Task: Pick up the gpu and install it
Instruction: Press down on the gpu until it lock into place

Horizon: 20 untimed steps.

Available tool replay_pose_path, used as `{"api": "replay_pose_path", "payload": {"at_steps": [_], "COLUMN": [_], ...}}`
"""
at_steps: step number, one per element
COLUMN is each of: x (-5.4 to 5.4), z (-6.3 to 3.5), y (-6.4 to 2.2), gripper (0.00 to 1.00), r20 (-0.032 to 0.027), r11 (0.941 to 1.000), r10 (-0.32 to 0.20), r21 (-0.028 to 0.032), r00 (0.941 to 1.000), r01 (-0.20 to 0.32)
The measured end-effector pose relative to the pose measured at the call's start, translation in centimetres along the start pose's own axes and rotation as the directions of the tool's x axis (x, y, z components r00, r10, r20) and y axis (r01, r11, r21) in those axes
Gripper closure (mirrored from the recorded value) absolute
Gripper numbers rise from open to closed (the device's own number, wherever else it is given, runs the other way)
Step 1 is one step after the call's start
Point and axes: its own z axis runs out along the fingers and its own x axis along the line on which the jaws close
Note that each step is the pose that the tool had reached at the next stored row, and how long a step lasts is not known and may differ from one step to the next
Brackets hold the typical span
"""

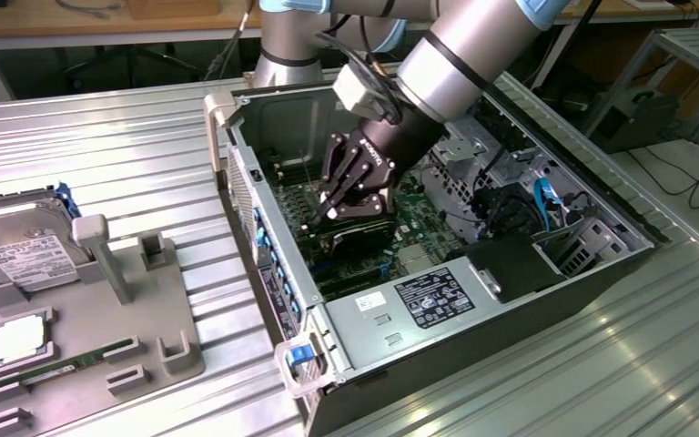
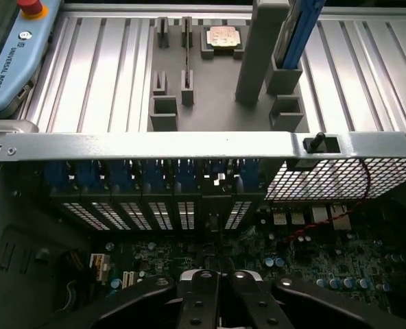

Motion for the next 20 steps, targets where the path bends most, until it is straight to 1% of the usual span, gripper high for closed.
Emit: {"api": "replay_pose_path", "payload": {"at_steps": [1, 3, 5, 7, 8, 10, 12, 13, 14, 18, 20], "x": [0.00, 0.00, 0.00, 0.00, 0.00, 0.01, 0.04, 0.04, 0.04, 0.04, 0.05], "z": [0.05, 0.15, 0.23, 0.31, 0.36, 0.41, 0.41, 0.42, 0.43, 0.63, 0.85], "y": [-0.03, -0.09, -0.13, -0.17, -0.20, -0.23, -0.22, -0.24, -0.25, -0.25, -0.17], "gripper": [0.89, 0.89, 0.89, 0.89, 0.89, 0.89, 0.89, 0.89, 0.89, 0.89, 0.89], "r20": [-0.0001, -0.0003, -0.0004, -0.0006, -0.0006, -0.0009, -0.0008, -0.0009, -0.0008, -0.0011, -0.0013], "r11": [1.0000, 0.9997, 0.9992, 0.9983, 0.9978, 0.9966, 0.9964, 0.9962, 0.9958, 0.9929, 0.9926], "r10": [0.000, 0.000, 0.001, 0.001, 0.001, 0.001, 0.001, 0.001, 0.001, 0.002, 0.002], "r21": [-0.0089, -0.0240, -0.0412, -0.0576, -0.0666, -0.0825, -0.0849, -0.0875, -0.0916, -0.1186, -0.1211], "r00": [1.0000, 1.0000, 1.0000, 1.0000, 1.0000, 1.0000, 1.0000, 1.0000, 1.0000, 1.0000, 1.0000], "r01": [0.000, 0.000, -0.001, -0.001, -0.001, -0.001, -0.001, -0.001, -0.001, -0.002, -0.002]}}
